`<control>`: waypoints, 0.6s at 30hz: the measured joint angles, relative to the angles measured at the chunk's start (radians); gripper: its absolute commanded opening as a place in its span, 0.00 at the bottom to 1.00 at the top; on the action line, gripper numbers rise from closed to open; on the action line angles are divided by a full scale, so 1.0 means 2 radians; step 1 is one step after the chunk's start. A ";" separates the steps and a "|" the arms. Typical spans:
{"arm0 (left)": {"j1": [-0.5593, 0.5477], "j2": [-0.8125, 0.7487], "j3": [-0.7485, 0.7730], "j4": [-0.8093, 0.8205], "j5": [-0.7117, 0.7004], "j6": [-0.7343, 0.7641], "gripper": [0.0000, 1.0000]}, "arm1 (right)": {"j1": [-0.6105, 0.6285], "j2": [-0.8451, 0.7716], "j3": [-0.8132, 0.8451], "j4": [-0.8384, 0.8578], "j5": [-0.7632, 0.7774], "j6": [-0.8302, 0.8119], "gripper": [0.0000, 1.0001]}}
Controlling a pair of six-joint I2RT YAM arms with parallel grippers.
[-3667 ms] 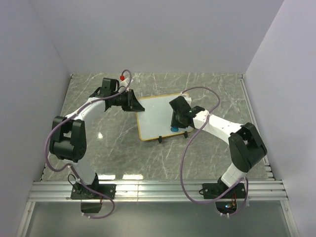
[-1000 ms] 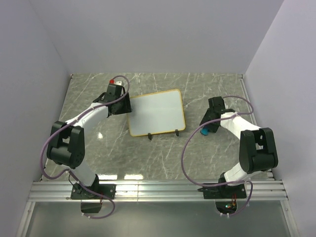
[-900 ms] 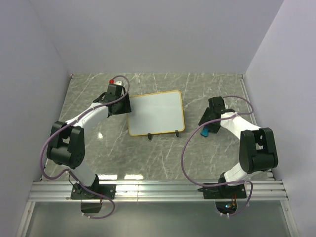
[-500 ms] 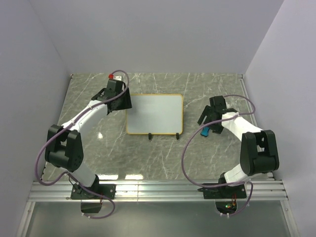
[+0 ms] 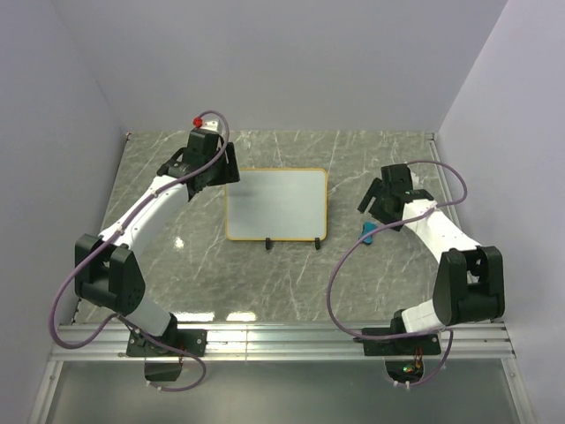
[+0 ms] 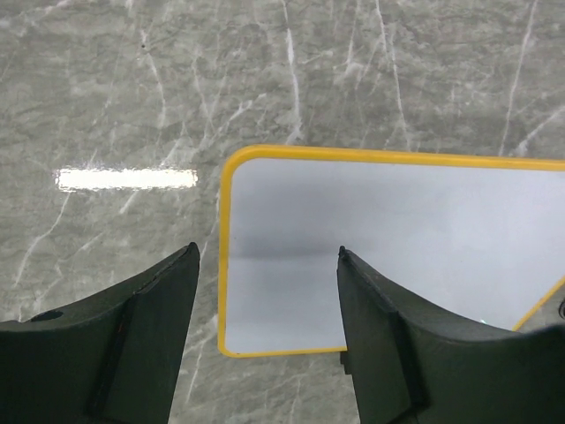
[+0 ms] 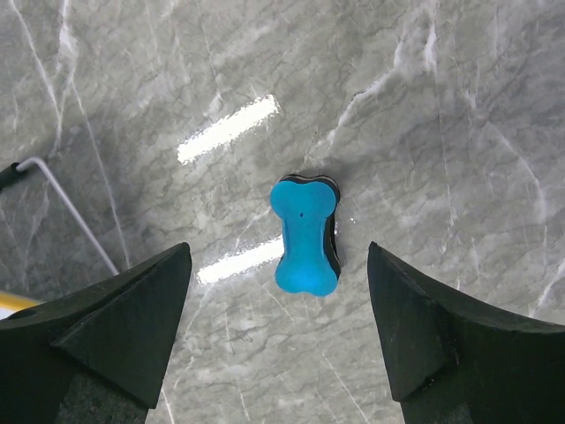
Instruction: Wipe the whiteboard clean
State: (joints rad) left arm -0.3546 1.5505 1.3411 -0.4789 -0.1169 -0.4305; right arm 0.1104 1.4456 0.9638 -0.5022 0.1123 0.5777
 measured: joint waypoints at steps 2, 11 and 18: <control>-0.001 -0.003 0.000 -0.001 0.004 0.000 0.69 | 0.000 -0.003 0.000 0.000 0.000 0.000 0.88; -0.006 -0.009 0.001 -0.004 0.025 0.000 0.69 | -0.001 -0.038 -0.010 0.000 0.000 0.000 0.87; -0.007 -0.019 0.004 -0.006 0.040 0.000 0.69 | -0.002 -0.050 -0.011 -0.003 0.006 0.000 0.87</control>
State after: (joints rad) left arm -0.3691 1.5120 1.3499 -0.4915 -0.0364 -0.4301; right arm 0.1062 1.3457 0.9421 -0.5091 0.1238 0.5781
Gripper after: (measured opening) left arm 0.690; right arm 0.873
